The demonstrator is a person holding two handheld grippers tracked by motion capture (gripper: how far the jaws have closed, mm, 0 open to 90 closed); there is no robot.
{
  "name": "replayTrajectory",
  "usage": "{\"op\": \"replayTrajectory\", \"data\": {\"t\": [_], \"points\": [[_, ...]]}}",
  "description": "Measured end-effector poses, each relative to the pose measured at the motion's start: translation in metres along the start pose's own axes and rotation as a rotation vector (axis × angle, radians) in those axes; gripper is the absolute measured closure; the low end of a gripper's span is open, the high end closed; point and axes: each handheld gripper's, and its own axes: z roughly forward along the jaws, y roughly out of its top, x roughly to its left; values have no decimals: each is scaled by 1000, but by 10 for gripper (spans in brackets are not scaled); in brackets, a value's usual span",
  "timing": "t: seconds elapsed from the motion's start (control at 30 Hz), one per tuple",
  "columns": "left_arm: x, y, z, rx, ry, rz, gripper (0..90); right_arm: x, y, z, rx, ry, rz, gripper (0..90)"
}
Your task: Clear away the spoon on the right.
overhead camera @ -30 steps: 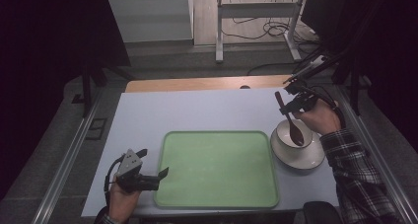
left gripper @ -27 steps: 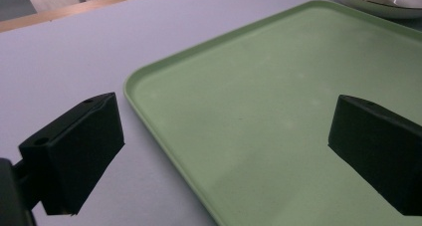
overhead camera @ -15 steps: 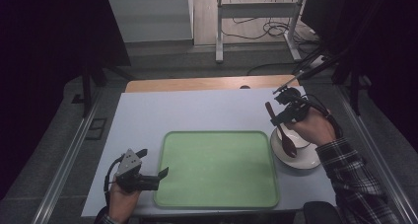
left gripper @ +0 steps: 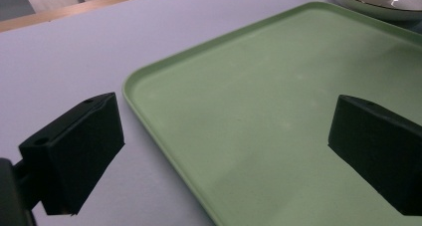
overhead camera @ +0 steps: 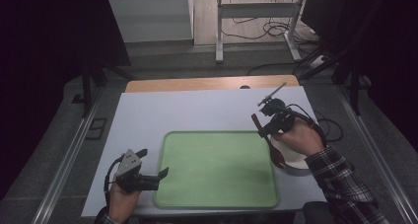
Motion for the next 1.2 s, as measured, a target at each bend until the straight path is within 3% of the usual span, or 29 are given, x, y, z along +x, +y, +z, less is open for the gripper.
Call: {"op": "replayTrajectory", "data": {"t": [0.67, 0.93, 1.2], "points": [[0, 0, -1, -2, 3, 2, 6, 29, 1, 55, 75, 64, -44, 792], [0, 0, -1, -2, 3, 1, 6, 31, -2, 74, 104, 66, -32, 792], [0, 0, -1, -2, 3, -1, 6, 30, -9, 92, 79, 54, -32, 782]]}}
